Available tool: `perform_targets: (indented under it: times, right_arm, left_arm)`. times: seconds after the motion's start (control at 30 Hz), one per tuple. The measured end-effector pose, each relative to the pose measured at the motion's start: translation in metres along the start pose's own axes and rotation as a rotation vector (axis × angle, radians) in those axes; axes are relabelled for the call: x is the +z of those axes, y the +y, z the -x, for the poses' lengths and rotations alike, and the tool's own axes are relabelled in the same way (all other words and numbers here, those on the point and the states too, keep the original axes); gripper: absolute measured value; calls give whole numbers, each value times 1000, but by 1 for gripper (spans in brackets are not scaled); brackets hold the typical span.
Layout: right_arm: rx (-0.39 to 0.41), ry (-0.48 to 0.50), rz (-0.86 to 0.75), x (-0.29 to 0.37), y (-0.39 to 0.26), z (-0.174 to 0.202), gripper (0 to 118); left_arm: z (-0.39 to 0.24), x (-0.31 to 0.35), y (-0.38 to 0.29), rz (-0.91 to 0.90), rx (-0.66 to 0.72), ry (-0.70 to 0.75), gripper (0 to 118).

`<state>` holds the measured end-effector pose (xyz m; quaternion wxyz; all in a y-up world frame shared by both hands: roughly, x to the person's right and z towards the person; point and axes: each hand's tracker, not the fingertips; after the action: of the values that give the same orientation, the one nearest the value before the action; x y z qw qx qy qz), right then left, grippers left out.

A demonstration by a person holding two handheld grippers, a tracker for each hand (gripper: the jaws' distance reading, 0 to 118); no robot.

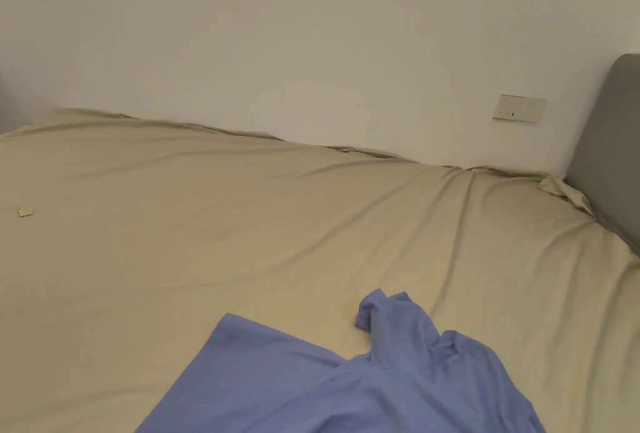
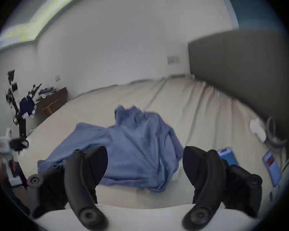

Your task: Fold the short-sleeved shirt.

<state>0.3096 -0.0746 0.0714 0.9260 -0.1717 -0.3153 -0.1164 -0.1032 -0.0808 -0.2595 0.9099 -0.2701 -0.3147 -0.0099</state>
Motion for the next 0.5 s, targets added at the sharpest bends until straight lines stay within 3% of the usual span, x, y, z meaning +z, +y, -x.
perform_targets:
  times: [0.13,0.17,0.2,0.23,0.27,0.33,0.4,0.5]
  right_arm:
    - [154,-81,-50,24,-10,43,97]
    - [159,-76,-37,26,-14,50,85]
    - [150,-47,-22,28,-18,55,59]
    - [148,-18,-18,29,-24,59,11]
    - [149,-7,-16,28,-28,62,4]
    - [150,-33,1,30,-36,71,4]
    - [92,44,43,31,-40,70,4]
    - [104,36,28,39,-38,69,4]
  left_arm:
    - [-45,27,-22,-247,-234,163,102]
    - [-54,31,-28,-226,-220,139,95]
    - [-60,36,-34,-221,-196,105,76]
    - [-66,38,-40,-220,-186,73,31]
    - [-71,39,-45,-215,-179,64,4]
    - [-75,34,-57,-172,-162,37,1]
    - [-69,34,-61,-75,-138,23,0]
    - [-40,35,-65,-47,-108,41,0]
